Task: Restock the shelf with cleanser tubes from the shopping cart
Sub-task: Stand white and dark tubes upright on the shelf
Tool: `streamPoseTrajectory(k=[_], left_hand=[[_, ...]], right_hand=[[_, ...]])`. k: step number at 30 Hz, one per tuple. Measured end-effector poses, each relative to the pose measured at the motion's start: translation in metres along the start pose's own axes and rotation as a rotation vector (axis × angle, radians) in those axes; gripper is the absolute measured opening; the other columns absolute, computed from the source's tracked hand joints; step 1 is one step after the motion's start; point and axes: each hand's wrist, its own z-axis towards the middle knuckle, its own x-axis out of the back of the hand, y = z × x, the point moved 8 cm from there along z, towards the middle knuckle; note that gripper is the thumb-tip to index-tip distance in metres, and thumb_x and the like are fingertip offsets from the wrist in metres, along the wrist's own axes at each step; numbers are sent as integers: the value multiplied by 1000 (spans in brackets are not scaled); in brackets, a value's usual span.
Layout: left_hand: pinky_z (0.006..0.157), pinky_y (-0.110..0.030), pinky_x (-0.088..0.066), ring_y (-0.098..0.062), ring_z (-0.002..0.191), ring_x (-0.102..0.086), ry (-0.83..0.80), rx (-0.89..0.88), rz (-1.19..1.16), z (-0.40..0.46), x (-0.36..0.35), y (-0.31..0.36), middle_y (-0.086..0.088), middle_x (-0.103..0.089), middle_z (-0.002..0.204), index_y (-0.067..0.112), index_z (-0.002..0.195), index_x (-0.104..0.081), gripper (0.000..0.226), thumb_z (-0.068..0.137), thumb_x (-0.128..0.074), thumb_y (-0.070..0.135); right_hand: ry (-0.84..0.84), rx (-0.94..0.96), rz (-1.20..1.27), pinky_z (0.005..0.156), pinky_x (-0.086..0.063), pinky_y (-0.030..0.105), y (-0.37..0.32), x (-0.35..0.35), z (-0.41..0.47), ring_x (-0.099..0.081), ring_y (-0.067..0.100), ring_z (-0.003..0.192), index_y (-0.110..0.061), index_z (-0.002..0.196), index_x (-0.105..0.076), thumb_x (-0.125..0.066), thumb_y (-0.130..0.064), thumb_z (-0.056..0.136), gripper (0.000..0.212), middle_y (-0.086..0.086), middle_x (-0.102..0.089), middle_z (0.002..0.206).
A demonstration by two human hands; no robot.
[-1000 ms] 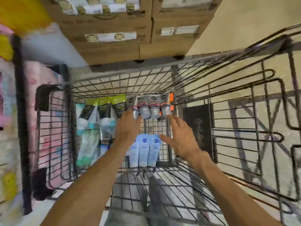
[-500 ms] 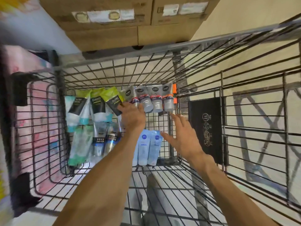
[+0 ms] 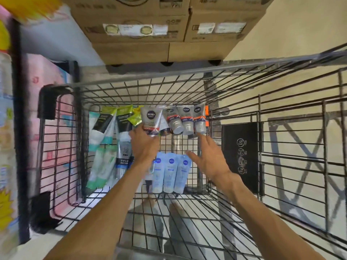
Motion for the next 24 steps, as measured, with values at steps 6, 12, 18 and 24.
streamPoseTrajectory(k=[6,12,18,24], left_hand=[[81,-47,-60,-20,89,-66,28,19,0,-5,50,-46,1,-59,112,27,109,-63,56,61,-79,50],[63,-28,-54,-3,72,-70,43,36,-96,-6,82,-87,7,-70,96,32,106,-63,44,73,-86,49],[75,-46,-62,-11,88,-72,49,62,-167,-7,98,-122,6,-72,103,34,108,-64,52,65,-82,58],[76,-42,-62,-7,88,-71,67,55,-154,-13,105,-132,9,-70,103,35,109,-63,52,67,-83,60]], right_hand=[[-23,26,-77,110,-43,46,-47,-5,43,-43,34,141,-12,159,-24,-58,-51,99,80,14,-41,156],[-30,-70,-154,111,-43,51,-76,-28,107,-41,35,138,-5,156,-23,-53,-53,101,79,18,-40,151],[35,-288,-172,106,-45,53,-73,-48,141,-40,40,137,1,149,-32,-51,-37,103,62,24,-43,145],[-59,-320,-270,105,-46,45,-61,-55,142,-59,36,116,-7,127,-60,-62,-47,87,56,15,-63,119]])
